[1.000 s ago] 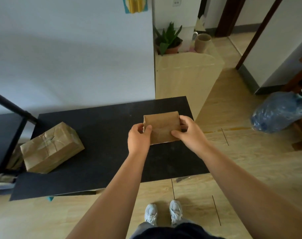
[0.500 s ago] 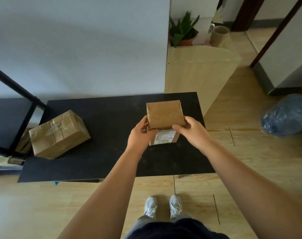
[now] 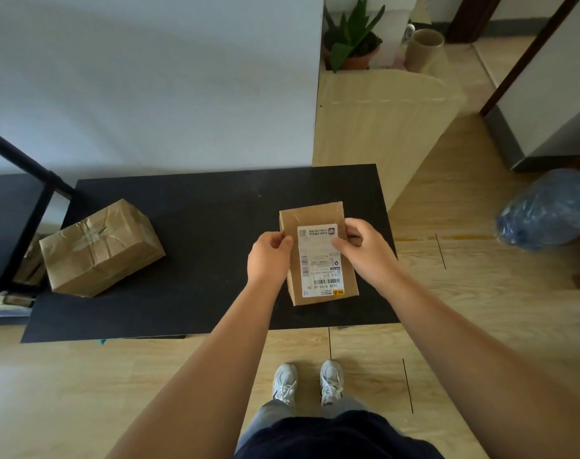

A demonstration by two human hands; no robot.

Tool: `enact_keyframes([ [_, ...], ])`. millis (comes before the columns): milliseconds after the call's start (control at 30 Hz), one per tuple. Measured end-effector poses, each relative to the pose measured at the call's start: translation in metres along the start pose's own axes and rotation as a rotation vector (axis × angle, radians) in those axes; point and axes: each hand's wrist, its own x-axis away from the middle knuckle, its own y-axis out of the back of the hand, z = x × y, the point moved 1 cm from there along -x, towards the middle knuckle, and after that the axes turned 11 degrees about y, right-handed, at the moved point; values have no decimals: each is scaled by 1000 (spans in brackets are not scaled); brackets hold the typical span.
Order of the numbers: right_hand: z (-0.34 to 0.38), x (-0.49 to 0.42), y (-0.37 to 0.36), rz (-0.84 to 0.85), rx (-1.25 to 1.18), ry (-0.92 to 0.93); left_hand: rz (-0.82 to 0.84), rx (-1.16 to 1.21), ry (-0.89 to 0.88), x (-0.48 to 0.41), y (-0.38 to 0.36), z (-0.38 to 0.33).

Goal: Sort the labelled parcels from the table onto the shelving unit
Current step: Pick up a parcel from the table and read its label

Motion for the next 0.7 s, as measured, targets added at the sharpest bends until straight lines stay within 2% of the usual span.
enact_keyframes([
  [133, -6, 2, -8, 81, 52, -27, 62, -95, -43, -2, -5, 10],
  [300, -16, 10, -13, -56, 269, -72, -31, -314, -186, -2, -7, 14],
  [400, -30, 18, -15, 30, 406, -129, -93, -419, -285, -3, -4, 10],
  [533, -38, 23, -17, 119, 425, -138, -111, -597, -414, -9, -3, 1],
  [700, -36, 20, -15, 142, 465, -105, -48, -817, -402, -24, 0, -10],
])
